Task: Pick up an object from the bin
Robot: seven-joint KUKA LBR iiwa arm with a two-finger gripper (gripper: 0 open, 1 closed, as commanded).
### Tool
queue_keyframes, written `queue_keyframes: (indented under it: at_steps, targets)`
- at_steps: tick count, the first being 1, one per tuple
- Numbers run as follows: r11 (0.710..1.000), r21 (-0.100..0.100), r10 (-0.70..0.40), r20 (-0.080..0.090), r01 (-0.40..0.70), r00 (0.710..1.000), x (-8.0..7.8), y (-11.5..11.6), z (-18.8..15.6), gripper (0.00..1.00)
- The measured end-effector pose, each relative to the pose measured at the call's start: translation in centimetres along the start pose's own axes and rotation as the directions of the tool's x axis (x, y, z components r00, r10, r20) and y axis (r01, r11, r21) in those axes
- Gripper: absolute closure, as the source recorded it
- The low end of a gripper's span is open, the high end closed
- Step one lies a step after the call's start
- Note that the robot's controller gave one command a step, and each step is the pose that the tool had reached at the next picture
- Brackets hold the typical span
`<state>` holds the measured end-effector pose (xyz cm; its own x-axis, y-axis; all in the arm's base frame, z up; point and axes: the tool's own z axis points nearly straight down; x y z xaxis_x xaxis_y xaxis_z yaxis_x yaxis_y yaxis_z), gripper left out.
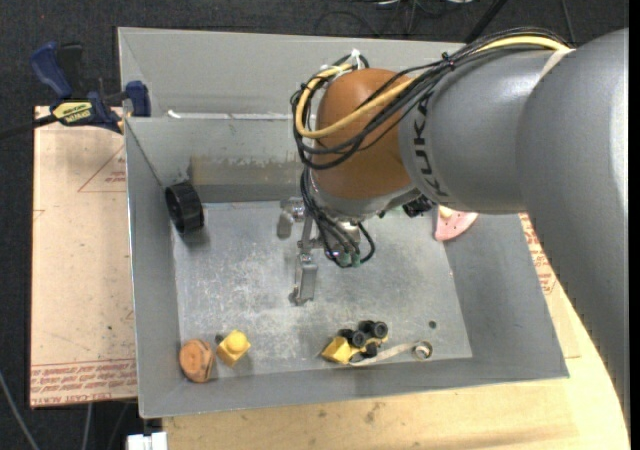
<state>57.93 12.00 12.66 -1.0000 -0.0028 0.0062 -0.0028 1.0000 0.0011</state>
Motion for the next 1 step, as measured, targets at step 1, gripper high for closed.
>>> queue_keyframes:
  at_steps: [1]
  targets:
    - [1.000, -0.001, 0.003, 0.007, -0.003, 1.000, -0.16, -0.06, -0.49, 0.00]
